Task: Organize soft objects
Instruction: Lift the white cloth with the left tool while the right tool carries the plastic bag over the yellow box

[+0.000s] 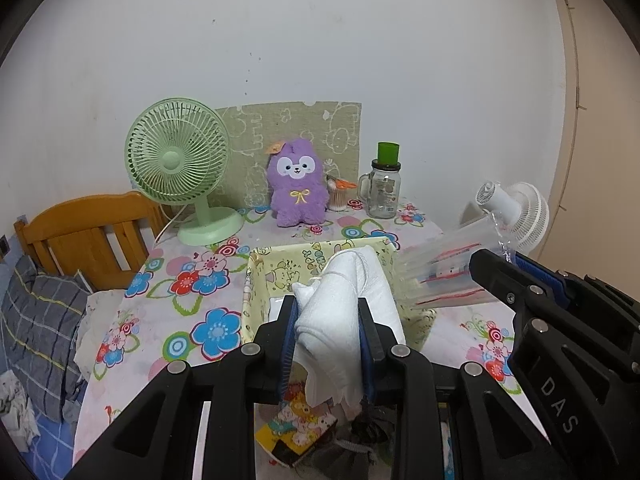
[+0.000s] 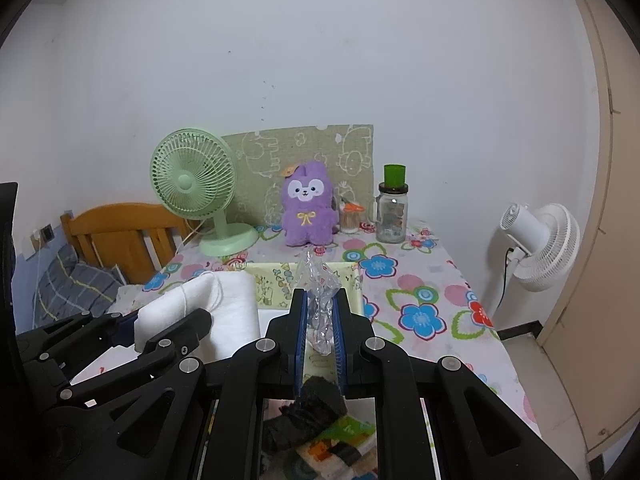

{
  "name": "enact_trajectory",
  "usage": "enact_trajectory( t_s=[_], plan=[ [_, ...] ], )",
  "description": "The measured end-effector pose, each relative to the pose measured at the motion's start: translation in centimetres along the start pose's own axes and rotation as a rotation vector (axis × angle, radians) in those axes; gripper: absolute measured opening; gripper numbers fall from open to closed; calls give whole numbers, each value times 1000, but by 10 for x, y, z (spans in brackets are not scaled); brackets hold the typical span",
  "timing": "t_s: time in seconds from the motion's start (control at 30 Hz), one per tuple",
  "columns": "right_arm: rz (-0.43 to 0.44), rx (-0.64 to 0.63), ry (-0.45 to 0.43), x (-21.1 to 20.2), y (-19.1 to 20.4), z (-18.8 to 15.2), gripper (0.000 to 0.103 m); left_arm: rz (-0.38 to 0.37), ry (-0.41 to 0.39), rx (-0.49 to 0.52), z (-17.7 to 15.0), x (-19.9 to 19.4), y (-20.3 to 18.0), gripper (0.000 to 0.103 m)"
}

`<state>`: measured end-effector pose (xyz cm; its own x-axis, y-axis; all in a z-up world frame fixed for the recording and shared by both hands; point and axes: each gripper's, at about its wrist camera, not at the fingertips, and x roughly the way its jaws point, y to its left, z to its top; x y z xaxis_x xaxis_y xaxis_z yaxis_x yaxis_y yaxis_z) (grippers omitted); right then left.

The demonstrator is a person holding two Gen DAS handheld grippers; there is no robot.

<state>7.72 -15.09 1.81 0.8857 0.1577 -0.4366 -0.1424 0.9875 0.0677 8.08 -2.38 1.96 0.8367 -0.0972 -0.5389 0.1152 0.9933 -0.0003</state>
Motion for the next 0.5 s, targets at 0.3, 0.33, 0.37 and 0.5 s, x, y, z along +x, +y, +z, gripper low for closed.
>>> enact_trajectory(
  t_s=[0.3, 0.33, 0.37, 0.5],
  plan=[
    [3, 7, 14, 34, -3, 10, 15, 13, 15, 1, 13, 31, 5, 27],
    [3, 7, 17, 39, -4, 12, 15, 13, 18, 0, 14, 34, 6, 27],
    [4, 7, 19, 42, -4, 12, 15, 13, 21, 0, 16, 38, 6, 27],
    [4, 7, 30, 58, -6, 17, 15, 14, 37, -7, 21, 54, 10, 27]
  ],
)
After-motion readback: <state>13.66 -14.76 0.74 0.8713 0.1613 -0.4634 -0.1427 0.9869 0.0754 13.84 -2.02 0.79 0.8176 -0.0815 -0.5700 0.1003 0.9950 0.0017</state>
